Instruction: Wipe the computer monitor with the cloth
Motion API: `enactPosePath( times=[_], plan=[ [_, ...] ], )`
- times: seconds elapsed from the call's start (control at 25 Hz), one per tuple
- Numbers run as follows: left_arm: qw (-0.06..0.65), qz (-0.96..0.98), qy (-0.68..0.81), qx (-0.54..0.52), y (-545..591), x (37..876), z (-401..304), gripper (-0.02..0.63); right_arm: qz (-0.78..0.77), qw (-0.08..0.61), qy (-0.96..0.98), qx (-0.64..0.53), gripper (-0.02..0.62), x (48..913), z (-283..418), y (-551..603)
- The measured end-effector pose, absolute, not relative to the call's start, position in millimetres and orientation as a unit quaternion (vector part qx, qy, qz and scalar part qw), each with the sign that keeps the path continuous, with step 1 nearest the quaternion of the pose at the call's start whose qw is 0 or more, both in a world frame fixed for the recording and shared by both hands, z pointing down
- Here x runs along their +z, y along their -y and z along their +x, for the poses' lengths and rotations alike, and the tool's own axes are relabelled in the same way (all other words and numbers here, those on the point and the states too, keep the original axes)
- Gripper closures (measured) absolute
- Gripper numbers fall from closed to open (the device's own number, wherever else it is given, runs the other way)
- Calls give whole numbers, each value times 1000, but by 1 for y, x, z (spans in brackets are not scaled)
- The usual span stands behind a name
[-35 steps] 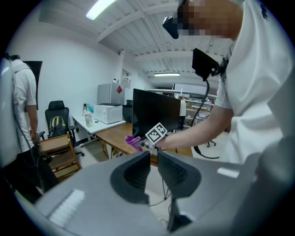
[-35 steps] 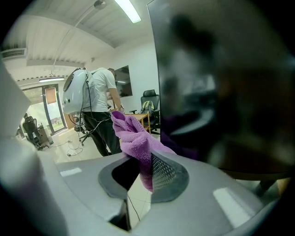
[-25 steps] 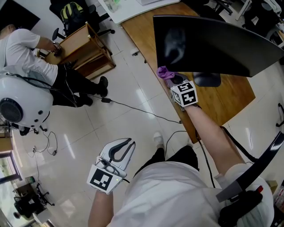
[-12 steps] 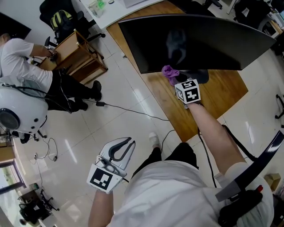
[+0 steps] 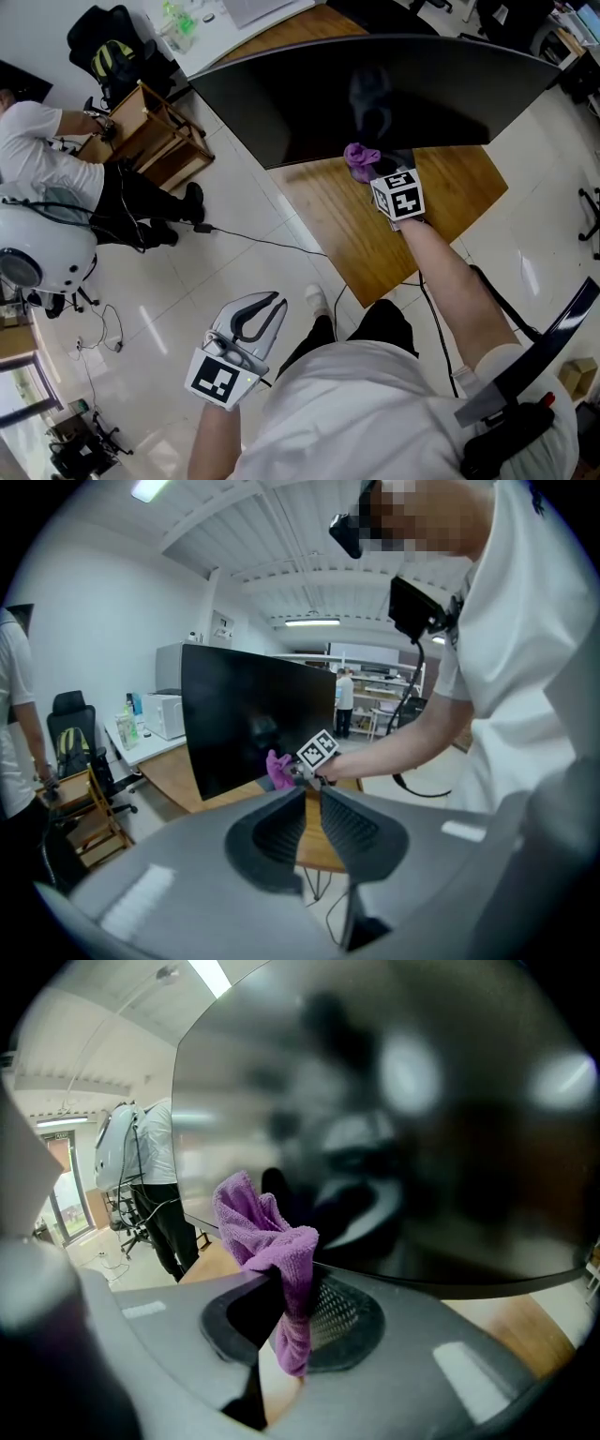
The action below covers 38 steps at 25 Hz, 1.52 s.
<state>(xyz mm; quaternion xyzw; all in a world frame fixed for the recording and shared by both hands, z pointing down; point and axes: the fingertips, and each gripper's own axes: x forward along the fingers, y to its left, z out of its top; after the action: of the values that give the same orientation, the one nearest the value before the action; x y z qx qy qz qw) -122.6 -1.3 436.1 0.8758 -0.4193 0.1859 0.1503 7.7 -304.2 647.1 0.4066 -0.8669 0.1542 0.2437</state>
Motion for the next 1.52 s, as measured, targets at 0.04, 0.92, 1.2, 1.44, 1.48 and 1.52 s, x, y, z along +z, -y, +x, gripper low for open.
enactPosePath(
  times=[0.04, 0.92, 1.2, 1.44, 1.48, 1.52],
  plan=[
    [150, 877, 418, 185, 3, 436, -118, 535, 408, 243, 866, 155, 548, 648, 13, 305],
    [138, 902, 361, 190, 52, 440, -5, 535, 463, 242, 837, 161, 548, 652, 171, 335],
    [134, 907, 347, 196, 63, 440, 24, 535, 480, 237, 828, 166, 548, 652, 213, 342],
    [130, 911, 338, 197, 71, 442, 46, 536, 499, 237, 817, 165, 548, 653, 255, 349],
    [129, 911, 337, 198, 72, 443, 49, 535, 502, 237, 815, 165, 548, 652, 262, 351],
    [128, 912, 335, 199, 73, 443, 53, 535, 504, 237, 814, 164, 548, 652, 269, 352]
  ],
)
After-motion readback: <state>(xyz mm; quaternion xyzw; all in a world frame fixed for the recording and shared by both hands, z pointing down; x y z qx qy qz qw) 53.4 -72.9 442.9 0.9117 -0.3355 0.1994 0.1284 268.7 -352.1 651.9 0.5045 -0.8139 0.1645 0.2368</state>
